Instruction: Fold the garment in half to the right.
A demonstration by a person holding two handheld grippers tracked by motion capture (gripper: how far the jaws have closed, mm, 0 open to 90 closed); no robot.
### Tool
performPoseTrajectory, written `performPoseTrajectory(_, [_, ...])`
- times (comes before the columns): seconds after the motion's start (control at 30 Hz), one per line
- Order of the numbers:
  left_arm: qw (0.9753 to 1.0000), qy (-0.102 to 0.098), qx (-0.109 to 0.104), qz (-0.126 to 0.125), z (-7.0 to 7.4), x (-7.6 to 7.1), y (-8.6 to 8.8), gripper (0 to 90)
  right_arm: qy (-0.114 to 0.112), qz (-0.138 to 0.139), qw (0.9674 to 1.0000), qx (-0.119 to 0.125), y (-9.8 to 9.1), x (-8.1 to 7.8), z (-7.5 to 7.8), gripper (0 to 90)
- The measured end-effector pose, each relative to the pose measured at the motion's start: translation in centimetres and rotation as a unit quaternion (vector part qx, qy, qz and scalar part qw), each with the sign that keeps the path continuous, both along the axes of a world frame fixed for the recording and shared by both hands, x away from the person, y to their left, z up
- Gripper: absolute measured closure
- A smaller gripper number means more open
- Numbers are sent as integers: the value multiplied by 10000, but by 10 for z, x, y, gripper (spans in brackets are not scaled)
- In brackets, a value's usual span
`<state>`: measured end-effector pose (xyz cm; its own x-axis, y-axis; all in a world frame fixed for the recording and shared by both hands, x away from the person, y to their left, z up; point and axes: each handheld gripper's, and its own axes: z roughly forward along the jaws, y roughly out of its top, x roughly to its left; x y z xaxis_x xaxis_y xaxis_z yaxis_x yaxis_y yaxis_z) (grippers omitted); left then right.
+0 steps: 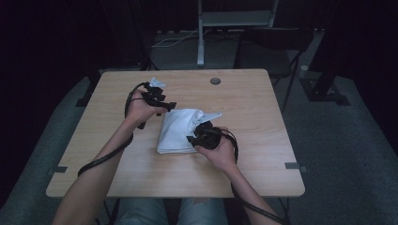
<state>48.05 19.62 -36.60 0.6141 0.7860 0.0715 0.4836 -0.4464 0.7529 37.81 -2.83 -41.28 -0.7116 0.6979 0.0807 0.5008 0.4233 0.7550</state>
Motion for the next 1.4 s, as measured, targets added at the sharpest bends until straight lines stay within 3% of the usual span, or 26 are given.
performPoseTrajectory(0.2, [10000, 0, -1, 16, -8, -7, 15, 397, 11, -32, 10000, -48, -3, 0, -1, 803])
performPoseTrajectory(0.7, [10000, -44, -53, 27, -16, -17, 31, 393, -84, -155, 9998, -78, -27, -14, 7, 830])
performPoseTrajectory(0.9, [10000, -70, -20, 34, -15, -19, 34, 392, -112, -121, 9993, -348, -29, -20, 5, 803])
performPoseTrajectory(1.07, [9999, -117, -10, 31, -14, -22, 37, 392, -119, -167, 9982, -570, -31, -22, 7, 713])
performPoseTrajectory(1.27, [9997, -233, -17, -26, -12, -32, 37, 392, -512, -372, 9971, -423, -30, -22, 28, 649])
performPoseTrajectory(1.33, [9996, -255, 14, -91, -14, -37, 36, 391, -549, -316, 9969, -464, -26, -20, 31, 646])
performPoseTrajectory(1.4, [9995, -275, 12, -132, -15, -42, 36, 389, -425, -305, 9966, -644, -23, -15, 24, 646])
